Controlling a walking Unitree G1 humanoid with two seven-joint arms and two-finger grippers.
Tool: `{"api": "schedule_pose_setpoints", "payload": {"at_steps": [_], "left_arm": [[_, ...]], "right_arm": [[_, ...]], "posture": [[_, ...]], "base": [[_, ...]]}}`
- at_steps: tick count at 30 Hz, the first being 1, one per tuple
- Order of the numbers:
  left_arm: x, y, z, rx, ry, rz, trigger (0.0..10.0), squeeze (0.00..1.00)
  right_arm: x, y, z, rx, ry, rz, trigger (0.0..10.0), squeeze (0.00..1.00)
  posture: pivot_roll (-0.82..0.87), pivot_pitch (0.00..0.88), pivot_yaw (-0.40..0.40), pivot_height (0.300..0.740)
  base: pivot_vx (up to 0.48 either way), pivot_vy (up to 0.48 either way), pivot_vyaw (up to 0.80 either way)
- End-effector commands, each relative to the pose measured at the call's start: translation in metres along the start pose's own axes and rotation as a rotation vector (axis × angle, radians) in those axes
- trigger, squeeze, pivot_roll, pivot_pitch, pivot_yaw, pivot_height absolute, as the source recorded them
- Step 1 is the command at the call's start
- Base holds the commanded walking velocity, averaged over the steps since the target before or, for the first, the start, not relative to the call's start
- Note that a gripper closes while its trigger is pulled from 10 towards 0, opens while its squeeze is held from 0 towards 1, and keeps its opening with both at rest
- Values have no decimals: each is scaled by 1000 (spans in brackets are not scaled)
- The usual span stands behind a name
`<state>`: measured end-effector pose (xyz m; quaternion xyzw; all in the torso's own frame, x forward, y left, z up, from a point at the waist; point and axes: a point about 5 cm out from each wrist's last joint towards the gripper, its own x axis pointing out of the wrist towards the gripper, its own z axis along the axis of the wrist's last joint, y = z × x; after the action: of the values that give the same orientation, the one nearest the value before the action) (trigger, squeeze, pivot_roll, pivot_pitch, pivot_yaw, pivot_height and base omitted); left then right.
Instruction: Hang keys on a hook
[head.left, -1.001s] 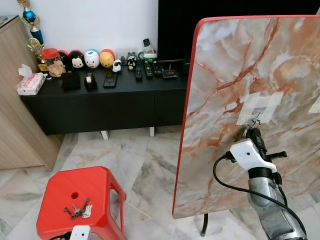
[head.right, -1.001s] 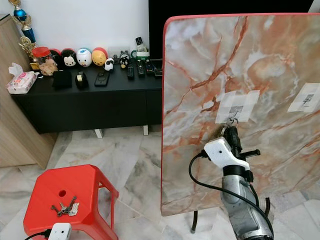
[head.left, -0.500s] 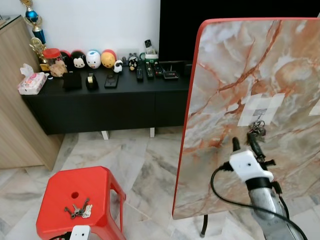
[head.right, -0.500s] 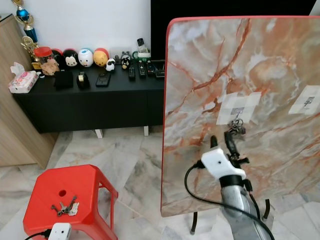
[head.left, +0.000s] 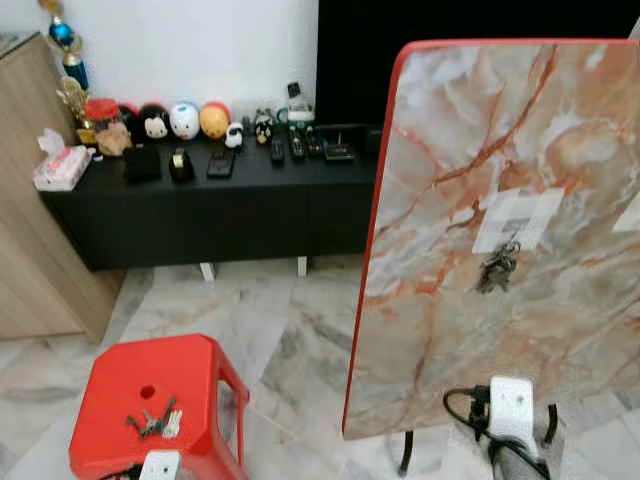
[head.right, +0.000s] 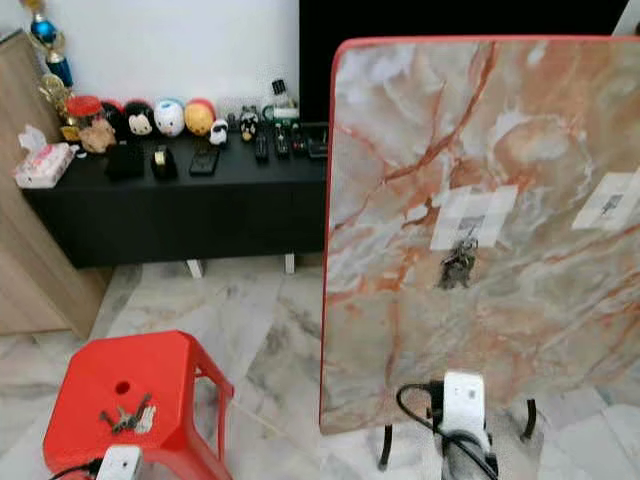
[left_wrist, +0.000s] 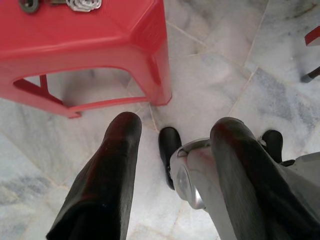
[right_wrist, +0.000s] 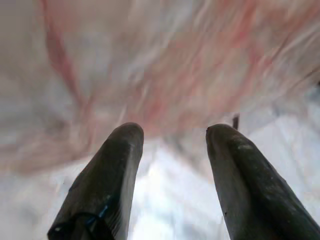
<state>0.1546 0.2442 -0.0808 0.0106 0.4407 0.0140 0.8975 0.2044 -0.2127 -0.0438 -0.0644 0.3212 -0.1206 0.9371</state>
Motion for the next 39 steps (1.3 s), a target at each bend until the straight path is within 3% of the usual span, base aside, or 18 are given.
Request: {"api": "schedule_pose_setpoints", "payload": {"at_steps": [1, 3, 8, 10, 16, 18, 22, 27, 33, 36, 39], "left_arm": [[-1, -1, -5, 4, 22, -6, 10000, 0], [-1, -1, -6, 5, 23, -6, 10000, 0], [-1, -1, -7, 25, 34, -12, 10000, 0], [-1, -2, -7, 23, 34, -13, 10000, 0], [-2, -1, -10, 27, 40, -13, 10000, 0], [-3, 0, -11, 28, 47, -16, 10000, 0], [-4, 0, -13, 18, 53, -8, 10000, 0], [-4, 1, -16, -6, 64, 13, 10000, 0], [-5, 1, -18, 5, 73, 6, 10000, 0], [-5, 1, -19, 0, 75, 9, 10000, 0], [-5, 2, -18, 7, 73, 11, 10000, 0]], "right_arm": [[2, 0, -11, 30, 65, 12, 10000, 0], [0, 4, -32, 79, 181, 43, 10000, 0], [-20, 6, -85, 72, 466, 101, 10000, 0], [-26, 4, -95, 70, 508, 104, 10000, 0], [-25, 11, -94, 115, 498, 119, 10000, 0], [-20, 19, -83, 1, 454, 179, 10000, 0], [-19, 21, -81, -17, 446, 205, 10000, 0], [-16, 14, -79, -150, 438, 195, 10000, 0], [-16, 16, -78, -73, 441, 199, 10000, 0], [-17, 19, -79, -125, 439, 233, 10000, 0], [-15, 20, -76, -114, 437, 227, 10000, 0]], "posture": [[48, 0, -52, 740], [47, 0, -44, 740], [42, 0, -28, 740], [47, 0, -26, 740], [50, 0, -23, 740], [57, 0, -22, 740], [77, 0, -29, 740], [83, 0, -30, 740], [79, 0, -26, 740], [82, 0, -24, 740], [81, 0, -21, 740]], "base": [[0, 0, 0], [0, 0, 0], [0, 0, 0], [0, 0, 0], [0, 0, 0], [0, 0, 0], [0, 0, 0], [0, 0, 160], [0, 255, 750], [0, 384, 0], [0, 382, 0]]}}
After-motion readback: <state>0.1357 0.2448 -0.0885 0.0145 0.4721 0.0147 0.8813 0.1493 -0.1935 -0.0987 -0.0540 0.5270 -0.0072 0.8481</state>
